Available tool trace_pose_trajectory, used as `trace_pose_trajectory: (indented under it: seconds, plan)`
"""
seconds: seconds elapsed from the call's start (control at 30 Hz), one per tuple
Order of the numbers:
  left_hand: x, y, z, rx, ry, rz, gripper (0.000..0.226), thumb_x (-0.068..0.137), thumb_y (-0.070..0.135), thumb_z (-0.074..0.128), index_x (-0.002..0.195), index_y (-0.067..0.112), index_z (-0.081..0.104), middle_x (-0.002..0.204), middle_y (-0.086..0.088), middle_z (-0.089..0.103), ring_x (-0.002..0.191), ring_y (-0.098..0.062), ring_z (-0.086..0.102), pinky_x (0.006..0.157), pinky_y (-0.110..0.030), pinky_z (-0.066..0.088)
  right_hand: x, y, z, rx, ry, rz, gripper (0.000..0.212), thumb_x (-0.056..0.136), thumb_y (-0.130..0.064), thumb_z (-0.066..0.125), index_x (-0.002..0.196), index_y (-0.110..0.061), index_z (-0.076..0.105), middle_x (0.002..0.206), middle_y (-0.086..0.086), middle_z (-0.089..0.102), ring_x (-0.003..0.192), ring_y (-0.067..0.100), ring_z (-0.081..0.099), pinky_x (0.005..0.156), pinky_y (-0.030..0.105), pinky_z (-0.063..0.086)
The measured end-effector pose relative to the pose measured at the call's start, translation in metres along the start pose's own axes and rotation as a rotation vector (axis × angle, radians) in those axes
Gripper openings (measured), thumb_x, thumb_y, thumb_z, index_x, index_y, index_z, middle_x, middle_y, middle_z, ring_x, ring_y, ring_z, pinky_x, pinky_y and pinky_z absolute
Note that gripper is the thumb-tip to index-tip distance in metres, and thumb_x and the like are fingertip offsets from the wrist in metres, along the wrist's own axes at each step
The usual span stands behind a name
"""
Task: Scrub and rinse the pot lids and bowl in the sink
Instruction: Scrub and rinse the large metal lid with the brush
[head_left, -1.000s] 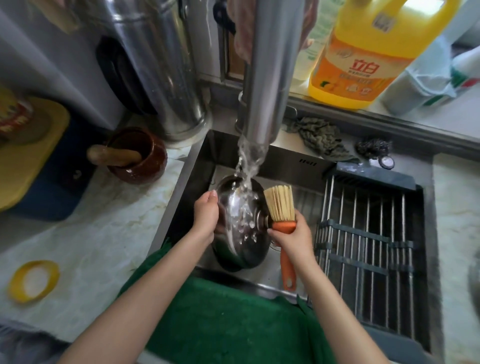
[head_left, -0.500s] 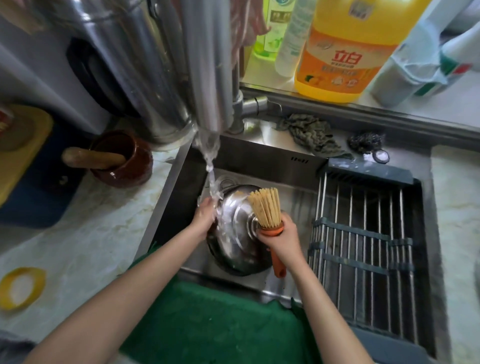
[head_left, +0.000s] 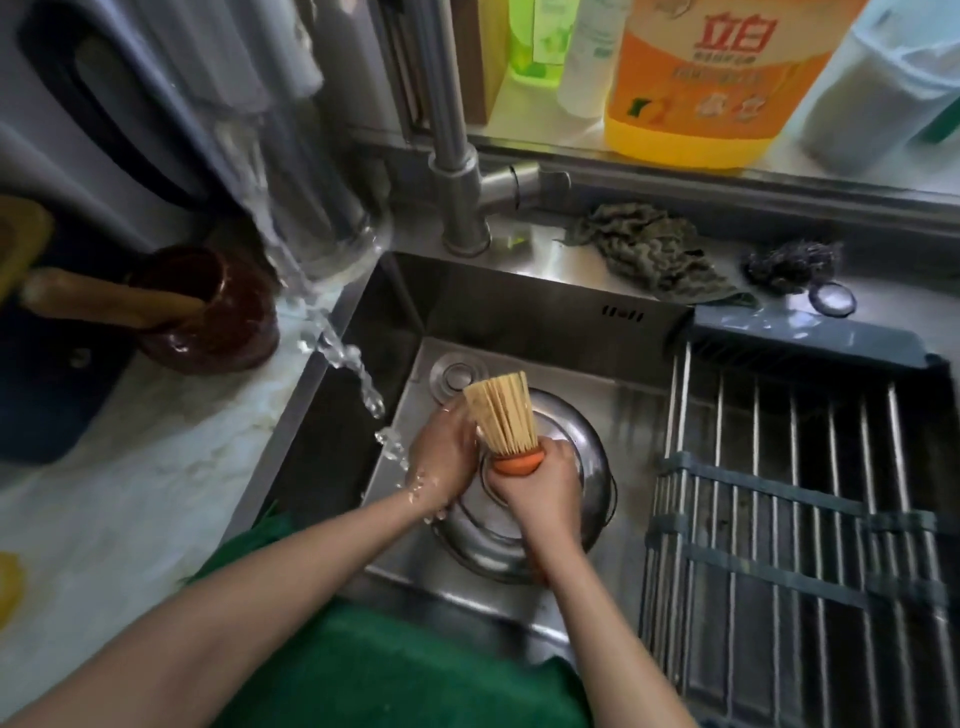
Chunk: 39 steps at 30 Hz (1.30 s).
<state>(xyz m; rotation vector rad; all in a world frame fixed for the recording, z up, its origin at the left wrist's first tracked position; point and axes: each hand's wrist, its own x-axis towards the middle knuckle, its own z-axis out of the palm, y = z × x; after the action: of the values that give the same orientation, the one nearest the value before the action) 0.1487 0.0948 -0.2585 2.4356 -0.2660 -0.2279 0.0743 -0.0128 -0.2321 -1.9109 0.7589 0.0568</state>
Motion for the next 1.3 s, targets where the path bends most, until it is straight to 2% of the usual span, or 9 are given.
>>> trace_pose_trajectory:
  seconds: [0.13,0.33,0.47,0.57,0.7,0.87,1.0,1.13,1.3]
  plan:
    - [-0.022,-0.008,0.01,0.014,0.033,-0.301,0.044,0.1,0.026,0.03,0.143,0.017,0.035,0.146,-0.009,0.039,0.133,-0.027,0.037,0.106,-0.036,0.031,0.0,0.003,0.009,0.102,-0.014,0.041,0.03,0.064,-0.04,0.071,0.081,-0.017,0.064,0.075,-0.001,0.065,0.066,0.012,0.063,0.053,0.025,0.046]
    - [0.001,-0.005,0.003,0.147,-0.096,0.252,0.049,0.091,0.026,0.033,0.135,0.018,0.051,0.144,-0.003,0.046,0.135,-0.019,0.038,0.106,-0.035,0.03,0.002,0.0,0.004,0.255,0.075,0.112,0.013,0.069,-0.017,0.079,0.072,-0.015,0.067,0.068,0.001,0.068,0.064,0.014,0.065,0.056,0.027,0.05]
    - [-0.02,-0.008,0.006,-0.005,0.011,-0.259,0.049,0.101,0.03,0.026,0.142,0.006,0.039,0.145,-0.016,0.041,0.133,-0.032,0.04,0.107,-0.032,0.031,0.002,0.003,0.003,0.265,0.131,0.18,0.018,0.069,-0.021,0.08,0.078,-0.015,0.066,0.075,0.002,0.068,0.067,0.015,0.066,0.056,0.025,0.049]
    - [-0.049,0.004,0.018,0.243,-0.093,0.024,0.057,0.098,0.028,0.026,0.15,0.007,0.016,0.157,-0.015,0.014,0.145,-0.031,0.014,0.116,-0.044,0.011,0.0,-0.005,0.003,0.268,0.105,0.166,0.02,0.068,-0.026,0.08,0.078,-0.015,0.065,0.074,0.004,0.067,0.065,0.018,0.065,0.055,0.028,0.051]
    - [-0.013,-0.007,0.006,0.17,-0.083,0.253,0.052,0.09,0.024,0.031,0.138,0.011,0.047,0.144,-0.007,0.047,0.135,-0.02,0.039,0.112,-0.031,0.016,-0.002,-0.016,-0.008,0.458,0.078,0.233,0.013,0.077,-0.004,0.075,0.081,-0.01,0.064,0.068,0.002,0.063,0.045,0.001,0.058,0.039,0.009,0.039]
    - [-0.036,-0.011,0.002,-0.072,-0.077,-0.43,0.051,0.101,0.035,0.026,0.143,0.005,0.032,0.143,-0.022,0.041,0.129,-0.035,0.043,0.106,-0.041,0.035,-0.004,-0.018,-0.01,0.531,0.061,0.261,0.019,0.079,-0.002,0.073,0.095,-0.008,0.064,0.076,-0.001,0.062,0.051,-0.001,0.058,0.04,0.005,0.038]
    - [-0.034,0.009,0.01,-0.072,-0.149,-0.565,0.065,0.102,0.029,0.033,0.15,0.002,-0.002,0.157,-0.021,0.007,0.143,-0.035,0.017,0.113,-0.038,0.017,-0.005,-0.018,-0.006,0.313,0.049,0.099,0.03,0.074,-0.012,0.077,0.101,-0.012,0.063,0.086,0.007,0.065,0.054,-0.001,0.061,0.047,0.012,0.045]
    - [-0.022,-0.014,-0.006,-0.123,-0.221,-0.462,0.052,0.097,0.014,0.048,0.142,-0.005,0.028,0.143,-0.023,0.039,0.132,-0.036,0.039,0.103,-0.028,0.03,-0.007,-0.012,-0.005,-0.314,-0.158,-0.129,0.06,0.076,-0.027,0.074,0.13,-0.032,0.049,0.12,0.001,0.04,0.089,0.018,0.057,0.082,0.029,0.048]
    - [-0.032,-0.02,-0.031,-0.216,-0.283,-0.427,0.028,0.096,0.002,0.048,0.121,-0.008,0.053,0.122,-0.025,0.057,0.12,-0.033,0.052,0.082,-0.014,0.035,-0.011,-0.029,-0.018,-0.604,-0.149,-0.258,0.052,0.078,-0.031,0.068,0.126,-0.029,0.048,0.12,0.001,0.046,0.09,0.029,0.063,0.072,0.038,0.053]
